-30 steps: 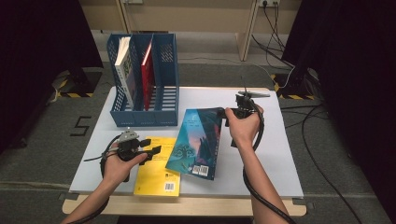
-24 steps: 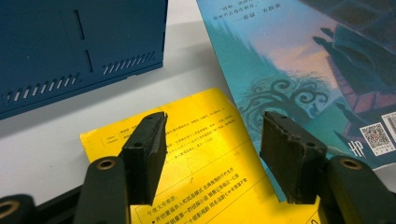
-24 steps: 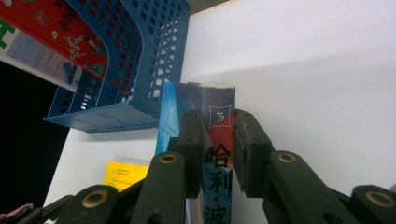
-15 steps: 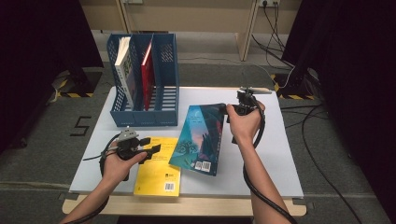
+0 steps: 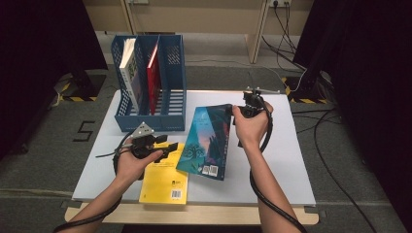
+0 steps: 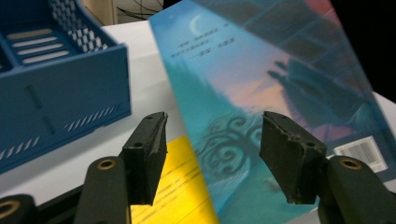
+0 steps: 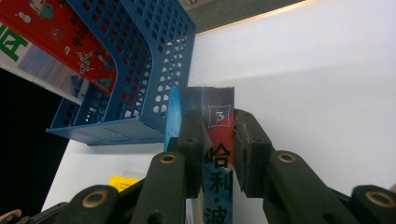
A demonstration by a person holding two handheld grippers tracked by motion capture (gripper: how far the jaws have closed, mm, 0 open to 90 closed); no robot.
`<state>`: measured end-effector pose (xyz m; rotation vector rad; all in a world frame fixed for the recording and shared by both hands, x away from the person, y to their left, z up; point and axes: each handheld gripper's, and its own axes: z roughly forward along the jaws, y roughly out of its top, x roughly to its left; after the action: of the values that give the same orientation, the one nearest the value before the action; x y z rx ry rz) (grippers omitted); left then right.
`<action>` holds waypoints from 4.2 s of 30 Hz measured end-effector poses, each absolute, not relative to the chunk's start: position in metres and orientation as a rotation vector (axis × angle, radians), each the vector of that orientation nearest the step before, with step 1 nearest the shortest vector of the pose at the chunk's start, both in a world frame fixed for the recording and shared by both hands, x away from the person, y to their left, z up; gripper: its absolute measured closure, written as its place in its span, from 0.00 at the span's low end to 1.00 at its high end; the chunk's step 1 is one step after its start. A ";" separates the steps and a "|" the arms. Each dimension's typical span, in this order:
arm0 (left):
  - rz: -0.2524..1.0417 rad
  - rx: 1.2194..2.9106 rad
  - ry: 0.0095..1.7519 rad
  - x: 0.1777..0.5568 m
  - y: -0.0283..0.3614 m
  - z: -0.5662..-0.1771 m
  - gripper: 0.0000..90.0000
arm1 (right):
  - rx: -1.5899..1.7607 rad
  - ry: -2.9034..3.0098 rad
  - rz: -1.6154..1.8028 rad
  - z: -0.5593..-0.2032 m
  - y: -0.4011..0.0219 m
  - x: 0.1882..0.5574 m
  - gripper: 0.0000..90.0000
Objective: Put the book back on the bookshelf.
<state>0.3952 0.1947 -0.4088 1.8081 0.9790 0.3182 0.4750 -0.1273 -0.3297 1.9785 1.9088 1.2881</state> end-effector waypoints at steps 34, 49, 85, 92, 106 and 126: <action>0.254 1.871 0.851 0.426 0.085 -0.358 0.39 | 1.924 1.885 1.300 -0.312 -0.104 0.476 0.83; 0.324 1.909 0.854 0.432 0.065 -0.361 0.40 | 1.905 1.887 1.317 -0.309 -0.104 0.471 0.84; 0.541 1.956 0.857 0.443 0.042 -0.358 0.34 | 1.822 1.804 1.345 -0.290 -0.102 0.451 0.83; 0.579 1.954 0.889 0.443 0.041 -0.360 0.33 | 1.813 1.804 1.353 -0.287 -0.095 0.450 0.83; 0.616 1.935 0.916 0.442 0.047 -0.356 0.44 | 1.784 1.781 1.409 -0.278 -0.091 0.447 0.83; 0.539 1.874 0.909 0.440 0.080 -0.371 0.82 | 1.575 1.883 1.480 -0.260 -0.065 0.433 0.79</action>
<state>0.4402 0.0803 -0.3713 1.8744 0.9090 0.5394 0.4332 -0.0646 -0.2605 1.5750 1.8830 1.4796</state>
